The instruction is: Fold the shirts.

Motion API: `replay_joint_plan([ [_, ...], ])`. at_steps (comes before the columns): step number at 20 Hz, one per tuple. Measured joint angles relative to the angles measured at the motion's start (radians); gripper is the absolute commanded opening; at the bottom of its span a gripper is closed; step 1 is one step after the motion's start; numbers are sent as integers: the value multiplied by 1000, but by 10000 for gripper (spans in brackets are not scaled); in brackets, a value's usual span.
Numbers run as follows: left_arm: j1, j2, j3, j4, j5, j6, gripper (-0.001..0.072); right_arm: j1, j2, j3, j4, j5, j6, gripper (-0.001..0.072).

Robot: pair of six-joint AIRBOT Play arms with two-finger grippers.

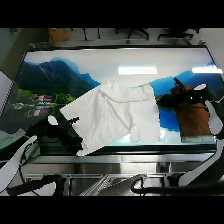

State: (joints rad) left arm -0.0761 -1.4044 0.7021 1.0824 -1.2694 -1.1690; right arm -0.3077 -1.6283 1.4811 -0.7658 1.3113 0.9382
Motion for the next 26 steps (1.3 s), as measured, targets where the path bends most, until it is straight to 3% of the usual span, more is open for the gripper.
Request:
replay_joint_plan([
  [1, 0, -14, 38, 0, 5, 3, 19, 1, -5, 0, 5, 0, 0, 361],
  [2, 0, -26, 77, 10, 7, 6, 19, 3, -10, 1, 9, -1, 0, 305],
  [3, 1, -32, 116, 16, 1, 8, 19, 7, -15, 1, 8, -5, 0, 201],
  [4, 2, -37, 159, 9, -27, 8, 19, 11, -23, 0, 10, -7, 0, 193],
  [5, 2, -40, 197, 0, -55, 7, 19, 16, -28, 0, 13, -5, -5, 139],
  [6, 5, -42, 239, -6, -68, 0, 19, 22, -32, 0, 13, 1, -8, 31],
  [11, 37, -43, 439, -134, -141, -16, 18, 35, -11, 5, 73, 81, -57, 21],
  [18, 156, 146, 865, -362, -144, -30, 18, -93, 341, 119, 678, 217, -90, 21],
  [22, 273, 306, 1078, -459, -59, -56, 18, -224, 610, 151, 883, 144, -98, 21],
  [26, 474, 460, 1223, -490, 9, -89, 18, -326, 829, 182, 944, 2, -98, 21],
])
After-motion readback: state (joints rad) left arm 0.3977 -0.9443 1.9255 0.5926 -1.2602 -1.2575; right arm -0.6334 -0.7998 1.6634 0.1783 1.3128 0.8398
